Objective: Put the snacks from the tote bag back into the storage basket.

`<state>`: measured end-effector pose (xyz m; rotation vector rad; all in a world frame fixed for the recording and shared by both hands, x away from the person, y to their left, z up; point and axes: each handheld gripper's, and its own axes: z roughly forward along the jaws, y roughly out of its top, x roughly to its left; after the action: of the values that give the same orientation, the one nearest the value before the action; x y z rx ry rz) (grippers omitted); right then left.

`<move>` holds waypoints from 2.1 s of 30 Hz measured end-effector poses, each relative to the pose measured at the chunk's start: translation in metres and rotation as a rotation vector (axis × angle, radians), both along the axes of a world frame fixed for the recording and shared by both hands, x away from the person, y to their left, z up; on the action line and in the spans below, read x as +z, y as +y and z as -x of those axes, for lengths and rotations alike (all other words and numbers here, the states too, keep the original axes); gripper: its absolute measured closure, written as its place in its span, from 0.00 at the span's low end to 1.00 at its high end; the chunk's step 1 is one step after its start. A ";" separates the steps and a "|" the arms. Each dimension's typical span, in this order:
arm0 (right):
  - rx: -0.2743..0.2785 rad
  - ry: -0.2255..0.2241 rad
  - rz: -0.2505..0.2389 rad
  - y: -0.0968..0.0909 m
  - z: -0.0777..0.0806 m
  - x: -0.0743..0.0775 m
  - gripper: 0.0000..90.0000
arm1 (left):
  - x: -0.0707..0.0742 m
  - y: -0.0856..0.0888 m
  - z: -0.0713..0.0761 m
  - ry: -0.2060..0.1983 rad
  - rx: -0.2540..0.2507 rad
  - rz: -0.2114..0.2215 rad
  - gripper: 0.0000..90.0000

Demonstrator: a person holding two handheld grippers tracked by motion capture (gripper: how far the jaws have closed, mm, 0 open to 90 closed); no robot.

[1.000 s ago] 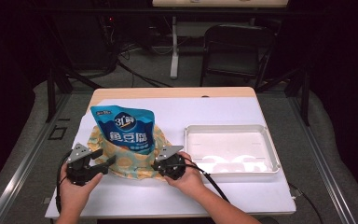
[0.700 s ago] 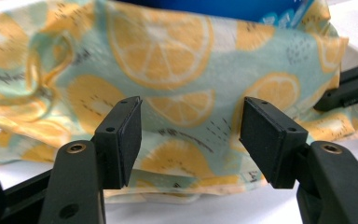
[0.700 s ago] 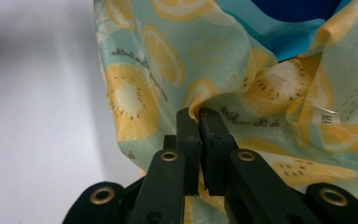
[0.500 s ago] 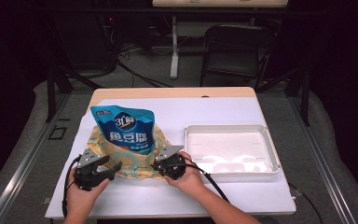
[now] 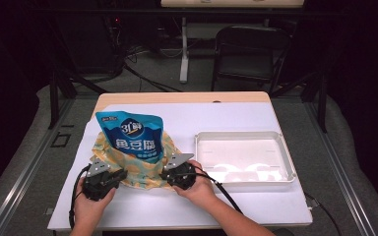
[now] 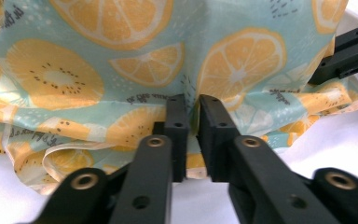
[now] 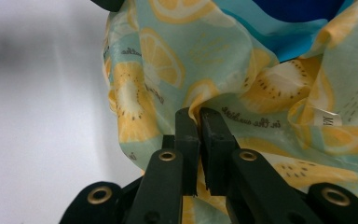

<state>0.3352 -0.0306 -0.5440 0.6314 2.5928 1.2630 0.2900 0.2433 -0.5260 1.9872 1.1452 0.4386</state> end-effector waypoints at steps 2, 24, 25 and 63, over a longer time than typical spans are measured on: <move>-0.001 0.003 0.001 0.000 0.000 0.000 0.96 | 0.000 0.000 0.000 0.001 -0.003 0.003 0.99; -0.040 -0.029 -0.105 -0.020 0.001 0.028 0.85 | -0.015 0.001 -0.005 0.107 -0.017 -0.023 1.00; -0.049 -0.037 -0.114 -0.022 0.000 0.030 0.85 | -0.017 0.000 -0.005 0.112 -0.009 -0.016 1.00; -0.239 -0.103 -0.074 -0.033 -0.061 0.029 1.00 | -0.033 0.003 -0.002 0.152 0.018 -0.005 1.00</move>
<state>0.3966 -0.0635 -0.5146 0.8379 2.3167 1.2821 0.2925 0.2464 -0.5591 2.0441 1.2570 0.3038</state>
